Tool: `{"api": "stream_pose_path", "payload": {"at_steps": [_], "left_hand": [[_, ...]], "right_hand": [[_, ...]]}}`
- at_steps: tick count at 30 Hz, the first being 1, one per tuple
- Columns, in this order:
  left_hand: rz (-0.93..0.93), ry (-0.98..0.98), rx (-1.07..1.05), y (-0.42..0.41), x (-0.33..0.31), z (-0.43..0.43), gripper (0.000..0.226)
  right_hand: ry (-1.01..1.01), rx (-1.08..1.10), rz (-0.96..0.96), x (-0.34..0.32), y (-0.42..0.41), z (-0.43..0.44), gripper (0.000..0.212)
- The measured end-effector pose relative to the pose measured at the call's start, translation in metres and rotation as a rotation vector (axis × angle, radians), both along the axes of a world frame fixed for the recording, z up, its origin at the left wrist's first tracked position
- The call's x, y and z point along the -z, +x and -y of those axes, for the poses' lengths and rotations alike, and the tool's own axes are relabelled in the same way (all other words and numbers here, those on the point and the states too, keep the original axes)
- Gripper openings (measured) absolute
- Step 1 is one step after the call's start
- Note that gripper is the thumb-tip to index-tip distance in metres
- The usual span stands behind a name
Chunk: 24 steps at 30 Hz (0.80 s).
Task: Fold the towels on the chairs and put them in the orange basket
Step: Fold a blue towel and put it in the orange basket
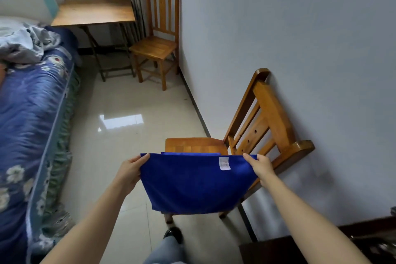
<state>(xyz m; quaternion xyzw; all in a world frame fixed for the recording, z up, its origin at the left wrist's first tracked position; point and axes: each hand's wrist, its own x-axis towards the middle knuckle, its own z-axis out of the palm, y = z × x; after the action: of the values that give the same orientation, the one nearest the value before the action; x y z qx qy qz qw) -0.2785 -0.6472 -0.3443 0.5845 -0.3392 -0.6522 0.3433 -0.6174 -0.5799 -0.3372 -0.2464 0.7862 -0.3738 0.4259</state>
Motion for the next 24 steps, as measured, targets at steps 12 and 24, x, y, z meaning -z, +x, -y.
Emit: {"api": "stream_pose_path", "payload": {"at_steps": [12, 24], "left_hand": [[0.088, 0.197, -0.1, -0.012, 0.079, 0.036, 0.017], [0.248, 0.262, -0.201, -0.043, 0.183, 0.148, 0.012]], "right_hand": [[0.159, 0.027, -0.011, 0.067, 0.003, 0.035, 0.019], [0.268, 0.187, 0.018, 0.194, -0.012, 0.129, 0.02]]}}
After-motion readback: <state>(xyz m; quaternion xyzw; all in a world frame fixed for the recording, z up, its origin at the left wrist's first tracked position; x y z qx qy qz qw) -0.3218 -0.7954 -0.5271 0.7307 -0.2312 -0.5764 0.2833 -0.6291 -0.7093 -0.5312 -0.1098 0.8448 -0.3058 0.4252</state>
